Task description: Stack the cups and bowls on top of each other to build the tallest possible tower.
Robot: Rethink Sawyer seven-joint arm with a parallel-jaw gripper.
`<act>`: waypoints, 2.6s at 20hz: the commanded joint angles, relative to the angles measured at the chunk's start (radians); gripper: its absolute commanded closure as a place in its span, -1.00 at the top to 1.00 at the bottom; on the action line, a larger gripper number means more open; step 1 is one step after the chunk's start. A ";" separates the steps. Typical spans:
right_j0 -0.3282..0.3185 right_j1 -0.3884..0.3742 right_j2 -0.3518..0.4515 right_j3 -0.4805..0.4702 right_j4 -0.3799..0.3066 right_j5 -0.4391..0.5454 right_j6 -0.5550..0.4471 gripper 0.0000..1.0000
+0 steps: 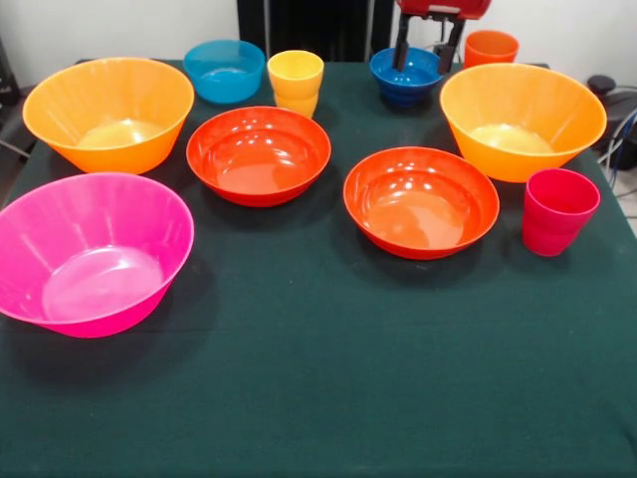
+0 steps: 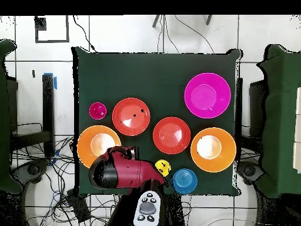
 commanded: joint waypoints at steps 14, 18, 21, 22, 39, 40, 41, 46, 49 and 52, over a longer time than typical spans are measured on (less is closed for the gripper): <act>0.019 0.008 0.027 -0.025 0.015 0.031 0.164 1.00; 0.020 0.009 0.028 -0.025 0.016 0.030 0.164 1.00; 0.020 0.010 0.027 -0.025 0.016 0.028 0.164 1.00; 0.022 0.011 0.025 -0.024 0.017 0.028 0.166 1.00; 0.008 0.021 0.037 -0.018 0.011 0.009 0.162 1.00; 0.006 0.022 0.038 -0.018 0.011 0.009 0.161 1.00; 0.007 0.021 0.037 -0.018 0.011 0.010 0.161 1.00; 0.002 0.023 0.042 -0.018 0.008 0.007 0.158 1.00; 0.002 0.020 0.041 -0.020 0.006 0.007 0.155 1.00; -0.005 0.024 0.047 -0.020 0.004 0.001 0.153 1.00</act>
